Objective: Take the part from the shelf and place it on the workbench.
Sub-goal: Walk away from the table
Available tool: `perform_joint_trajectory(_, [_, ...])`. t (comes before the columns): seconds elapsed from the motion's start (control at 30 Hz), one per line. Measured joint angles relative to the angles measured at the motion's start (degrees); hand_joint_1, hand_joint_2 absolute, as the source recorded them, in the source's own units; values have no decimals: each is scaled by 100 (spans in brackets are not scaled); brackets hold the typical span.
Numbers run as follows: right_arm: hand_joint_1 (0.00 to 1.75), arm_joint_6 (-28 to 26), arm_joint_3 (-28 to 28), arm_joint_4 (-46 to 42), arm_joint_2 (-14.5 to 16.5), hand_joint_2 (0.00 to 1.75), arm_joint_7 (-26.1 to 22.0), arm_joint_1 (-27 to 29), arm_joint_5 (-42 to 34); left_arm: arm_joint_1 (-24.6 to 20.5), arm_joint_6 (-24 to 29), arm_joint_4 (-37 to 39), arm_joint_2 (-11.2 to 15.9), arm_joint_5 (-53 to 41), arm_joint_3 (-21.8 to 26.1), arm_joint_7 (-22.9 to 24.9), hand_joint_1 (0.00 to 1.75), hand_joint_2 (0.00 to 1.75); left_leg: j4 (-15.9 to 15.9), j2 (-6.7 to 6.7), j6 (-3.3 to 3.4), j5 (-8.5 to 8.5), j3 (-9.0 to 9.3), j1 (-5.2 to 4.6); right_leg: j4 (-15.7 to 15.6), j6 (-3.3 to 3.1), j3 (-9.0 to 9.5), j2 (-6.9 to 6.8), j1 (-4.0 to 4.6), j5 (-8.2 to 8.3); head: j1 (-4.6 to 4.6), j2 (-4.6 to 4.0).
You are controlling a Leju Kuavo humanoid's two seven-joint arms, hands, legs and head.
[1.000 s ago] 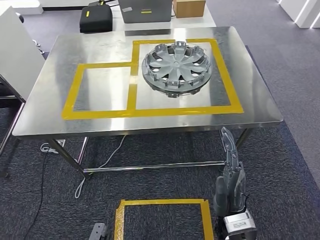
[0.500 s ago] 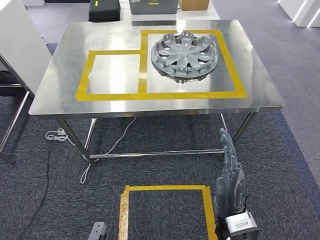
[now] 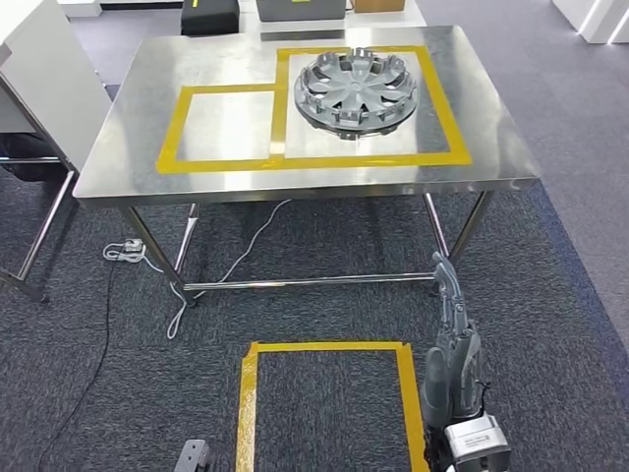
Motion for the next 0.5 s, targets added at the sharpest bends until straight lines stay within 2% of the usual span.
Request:
perform_joint_trajectory(0.03, [0,0,-4,-1,0,0,-1,-1,0,-2,0,0,2,0,0,0,0,0,-388,-3,21,9,255,-6,52,24,-83,0,4,31,4,0])
perform_joint_trajectory(0.07, [0,-1,-8,-2,0,0,-2,-2,0,-2,0,0,2,0,0,0,0,0,-695,-5,46,-29,435,-16,90,53,-148,-2,7,66,6,0])
perform_joint_trajectory(0.1, [0,-1,-11,-3,0,0,-3,-2,1,-3,-1,0,2,1,0,0,0,0,-874,-7,68,-84,512,-30,113,84,-199,-6,10,106,6,0])
perform_joint_trajectory(0.17, [0,-1,-14,-4,0,0,-5,3,2,4,-2,0,2,15,0,0,0,0,-960,1,145,-55,467,-38,131,151,-275,-7,3,179,7,0])
perform_joint_trajectory(0.2, [0,-2,-14,-5,0,0,-4,8,2,6,-3,0,2,22,0,0,0,0,-978,11,194,-7,418,-34,167,185,-323,6,-4,133,9,0])
perform_joint_trajectory(0.23, [0,-3,-15,-5,0,0,-4,12,2,6,-4,0,1,28,0,1,0,0,-991,23,253,55,358,-26,275,218,-391,24,-10,-8,18,0])
perform_joint_trajectory(0.27, [0,-4,-15,-5,0,0,-4,16,2,3,-5,0,-2,28,0,1,0,0,-1003,34,298,120,288,-18,498,245,-481,44,-16,-245,26,0])
perform_joint_trajectory(0.33, [0,-4,-14,-4,0,0,-4,21,1,-1,-7,0,-4,28,0,1,0,0,-1000,43,338,248,125,-28,1218,287,-693,68,-20,-777,44,0])
perform_joint_trajectory(0.37, [0,-4,-14,-4,0,0,-3,25,1,0,-7,0,-6,28,0,1,0,0,-997,46,338,317,35,-32,1557,301,-752,70,-22,-915,45,0])
perform_joint_trajectory(0.4, [0,-4,-15,-4,0,0,-3,29,0,1,-7,0,-6,28,0,1,0,0,-995,49,333,387,-56,-35,1746,310,-740,71,-23,-917,46,0])
perform_joint_trajectory(0.43, [0,-4,-15,-4,0,0,-3,32,0,1,-7,0,-6,28,0,2,0,0,-993,52,324,454,-143,-35,1734,313,-635,70,-26,-800,48,0])
perform_joint_trajectory(0.47, [0,-4,-15,-4,0,0,-3,35,0,2,-7,0,-7,28,0,2,0,0,-991,53,310,520,-224,-34,1521,313,-429,70,-32,-622,46,0])
perform_joint_trajectory(0.5, [0,-4,-15,-4,0,0,-3,34,0,2,-8,0,-8,28,0,2,0,0,-985,52,290,583,-291,-35,1136,312,-132,71,-42,-477,48,0])
